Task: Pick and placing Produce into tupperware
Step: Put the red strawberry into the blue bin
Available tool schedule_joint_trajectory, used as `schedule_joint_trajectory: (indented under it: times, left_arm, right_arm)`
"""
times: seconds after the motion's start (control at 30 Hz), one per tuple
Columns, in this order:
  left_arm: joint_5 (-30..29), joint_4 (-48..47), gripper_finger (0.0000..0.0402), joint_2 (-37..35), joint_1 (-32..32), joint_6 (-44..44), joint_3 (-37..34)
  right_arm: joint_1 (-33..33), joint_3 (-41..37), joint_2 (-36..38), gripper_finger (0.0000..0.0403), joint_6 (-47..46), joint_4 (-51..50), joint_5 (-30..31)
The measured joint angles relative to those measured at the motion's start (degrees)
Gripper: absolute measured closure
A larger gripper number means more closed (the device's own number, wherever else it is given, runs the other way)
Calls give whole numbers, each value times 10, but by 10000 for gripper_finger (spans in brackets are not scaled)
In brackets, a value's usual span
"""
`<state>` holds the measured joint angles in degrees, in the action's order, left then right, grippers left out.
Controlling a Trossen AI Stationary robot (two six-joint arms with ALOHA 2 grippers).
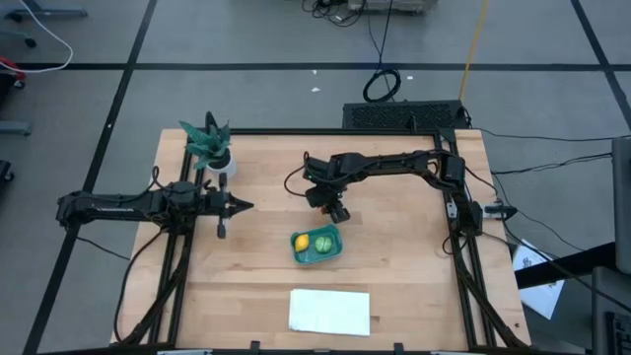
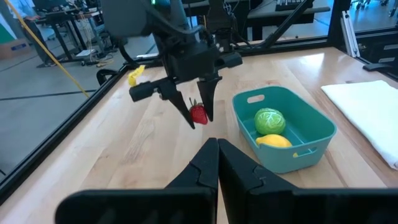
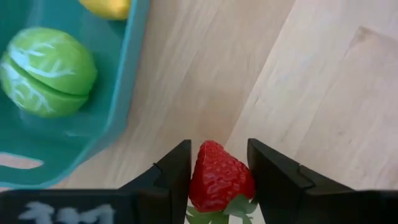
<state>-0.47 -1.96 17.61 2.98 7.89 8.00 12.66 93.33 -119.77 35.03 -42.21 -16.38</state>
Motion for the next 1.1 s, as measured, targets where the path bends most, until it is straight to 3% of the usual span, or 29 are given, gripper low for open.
schedule_joint_trajectory:
  times: [0.53, 1.1]
  left_arm:
    - [0, 0, 396, 0, 0, -3, 0]
    - [0, 4, 396, 0, 0, -5, 0]
  right_arm:
    - [-19, 70, 13, 267, -8, -66, -2]
    - [-23, 75, 109, 266, -58, -89, -3]
